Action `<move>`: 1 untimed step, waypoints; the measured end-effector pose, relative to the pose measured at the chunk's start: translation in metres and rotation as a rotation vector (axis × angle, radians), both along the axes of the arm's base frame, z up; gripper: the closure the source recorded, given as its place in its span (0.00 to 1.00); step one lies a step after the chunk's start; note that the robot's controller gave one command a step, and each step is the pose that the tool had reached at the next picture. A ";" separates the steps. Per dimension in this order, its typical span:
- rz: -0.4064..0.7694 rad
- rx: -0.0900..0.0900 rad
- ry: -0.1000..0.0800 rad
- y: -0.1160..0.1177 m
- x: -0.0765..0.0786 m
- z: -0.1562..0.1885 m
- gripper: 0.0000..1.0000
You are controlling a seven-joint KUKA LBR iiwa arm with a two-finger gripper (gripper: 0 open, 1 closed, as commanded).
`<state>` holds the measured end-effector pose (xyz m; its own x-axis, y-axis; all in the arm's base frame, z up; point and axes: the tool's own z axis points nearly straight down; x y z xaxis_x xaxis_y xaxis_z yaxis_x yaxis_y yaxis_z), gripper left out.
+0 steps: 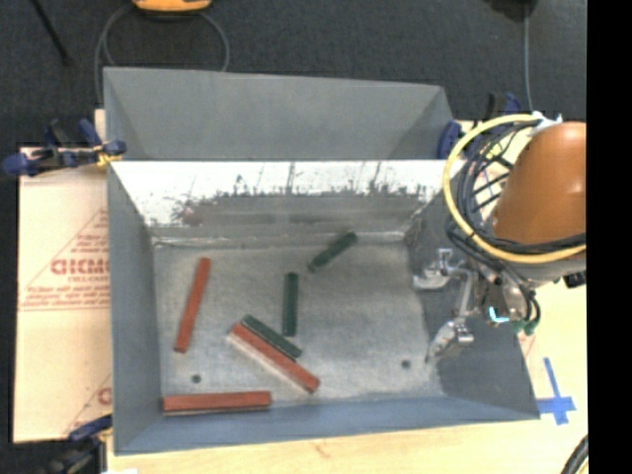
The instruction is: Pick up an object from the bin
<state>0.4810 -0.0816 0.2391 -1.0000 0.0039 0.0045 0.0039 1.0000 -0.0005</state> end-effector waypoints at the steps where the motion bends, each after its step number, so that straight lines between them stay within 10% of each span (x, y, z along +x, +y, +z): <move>1: 0.004 -0.001 -0.008 0.000 0.002 0.004 0.00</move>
Offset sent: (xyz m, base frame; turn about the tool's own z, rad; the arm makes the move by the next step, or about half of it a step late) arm 0.0990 0.0657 -0.1691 -0.3247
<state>0.4826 -0.0812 0.2429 -1.0000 0.0001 -0.0034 0.0001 1.0000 -0.0019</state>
